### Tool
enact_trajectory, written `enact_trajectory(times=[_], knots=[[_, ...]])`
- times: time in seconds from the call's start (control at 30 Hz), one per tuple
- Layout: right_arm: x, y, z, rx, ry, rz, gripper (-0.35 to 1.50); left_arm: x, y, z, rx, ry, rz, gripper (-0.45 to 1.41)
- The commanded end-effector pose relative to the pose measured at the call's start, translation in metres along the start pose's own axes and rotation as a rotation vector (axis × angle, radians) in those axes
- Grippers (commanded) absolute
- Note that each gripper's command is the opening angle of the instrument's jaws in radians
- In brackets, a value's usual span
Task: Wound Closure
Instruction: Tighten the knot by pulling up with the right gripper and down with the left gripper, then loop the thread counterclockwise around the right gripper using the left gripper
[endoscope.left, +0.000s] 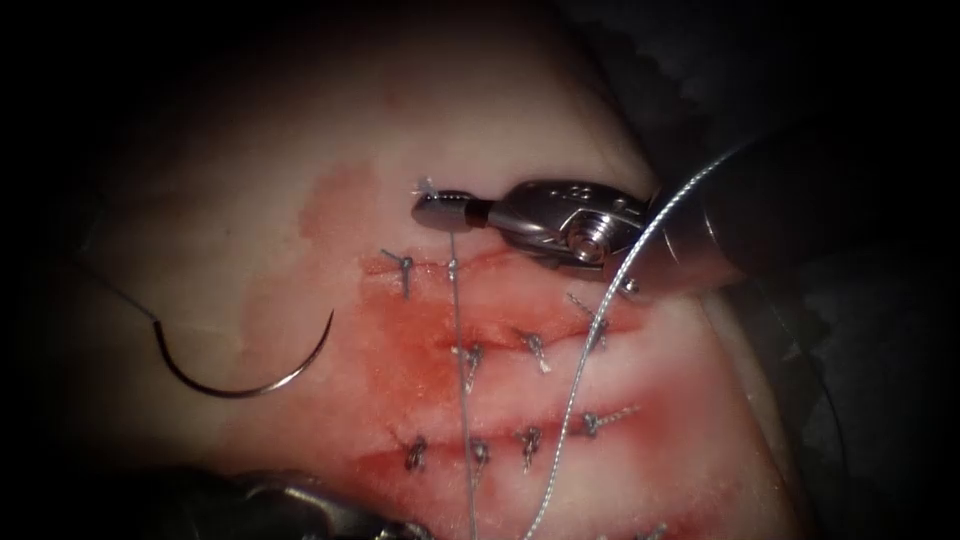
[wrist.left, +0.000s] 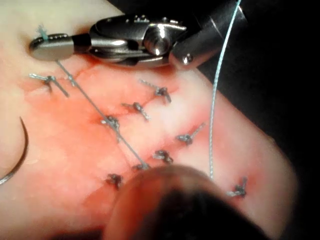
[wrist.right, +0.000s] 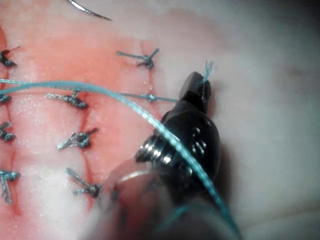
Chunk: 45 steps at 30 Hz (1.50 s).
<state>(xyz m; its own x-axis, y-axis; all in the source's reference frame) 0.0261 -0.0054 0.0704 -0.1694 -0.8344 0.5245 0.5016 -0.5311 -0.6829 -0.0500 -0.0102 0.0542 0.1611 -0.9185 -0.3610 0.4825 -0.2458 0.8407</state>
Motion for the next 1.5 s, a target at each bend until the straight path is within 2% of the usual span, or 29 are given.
enact_trajectory(times=[0.03, 0.67, 0.8, 0.83, 0.9, 0.93, 0.97, 1.0, 1.03, 1.2, 1.3, 1.33, 1.37, 1.43, 1.5], knots=[[0.0002, 0.0001, 0.0009, 0.000, 0.001, 0.000, -0.35, -0.0005, 0.0000, 0.0007, 0.002, 0.002, -0.001, -0.45], [-0.0002, -0.0008, 0.0008, 0.009, -0.013, 0.004, -0.35, 0.0001, -0.0001, 0.0007, -0.003, 0.047, 0.008, -0.45], [0.0002, -0.0003, 0.0007, 0.010, -0.013, 0.008, -0.35, -0.0017, -0.0013, -0.0001, 0.006, -0.009, 0.019, -0.45], [0.0003, 0.0000, 0.0006, 0.023, -0.024, -0.039, -0.33, -0.0025, -0.0019, -0.0004, 0.025, -0.021, 0.041, -0.45], [0.0002, 0.0004, 0.0001, 0.022, -0.048, -0.080, 0.26, -0.0045, -0.0033, -0.0014, 0.064, -0.083, 0.060, -0.45], [0.0001, 0.0008, -0.0004, 0.012, -0.065, -0.098, 0.73, -0.0054, -0.0040, -0.0019, 0.078, -0.120, 0.072, -0.45], [-0.0001, 0.0011, -0.0009, 0.006, -0.084, -0.116, 1.04, -0.0063, -0.0046, -0.0024, 0.095, -0.158, 0.087, -0.45], [-0.0004, 0.0014, -0.0013, -0.002, -0.099, -0.140, 1.20, -0.0074, -0.0053, -0.0031, 0.123, -0.201, 0.102, -0.45], [-0.0008, 0.0017, -0.0020, -0.016, -0.126, -0.148, 1.26, -0.0083, -0.0057, -0.0036, 0.147, -0.239, 0.100, -0.45], [-0.0032, 0.0036, -0.0043, -0.050, -0.206, -0.154, 1.33, -0.0122, -0.0072, -0.0064, 0.249, -0.404, 0.161, -0.45], [-0.0052, 0.0051, -0.0058, -0.071, -0.274, -0.173, 1.31, -0.0149, -0.0079, -0.0084, 0.362, -0.507, 0.170, -0.45], [-0.0056, 0.0055, -0.0060, -0.075, -0.290, -0.166, 1.21, -0.0157, -0.0080, -0.0090, 0.373, -0.529, 0.171, -0.45], [-0.0056, 0.0055, -0.0060, -0.075, -0.290, -0.166, 1.21, -0.0157, -0.0080, -0.0090, 0.373, -0.529, 0.171, -0.45], [-0.0056, 0.0064, -0.0059, -0.111, -0.292, -0.167, 0.84, -0.0177, -0.0081, -0.0102, 0.433, -0.580, 0.172, -0.45], [-0.0051, 0.0066, -0.0055, -0.177, -0.278, -0.181, 0.71, -0.0184, -0.0080, -0.0107, 0.457, -0.598, 0.168, -0.45]])
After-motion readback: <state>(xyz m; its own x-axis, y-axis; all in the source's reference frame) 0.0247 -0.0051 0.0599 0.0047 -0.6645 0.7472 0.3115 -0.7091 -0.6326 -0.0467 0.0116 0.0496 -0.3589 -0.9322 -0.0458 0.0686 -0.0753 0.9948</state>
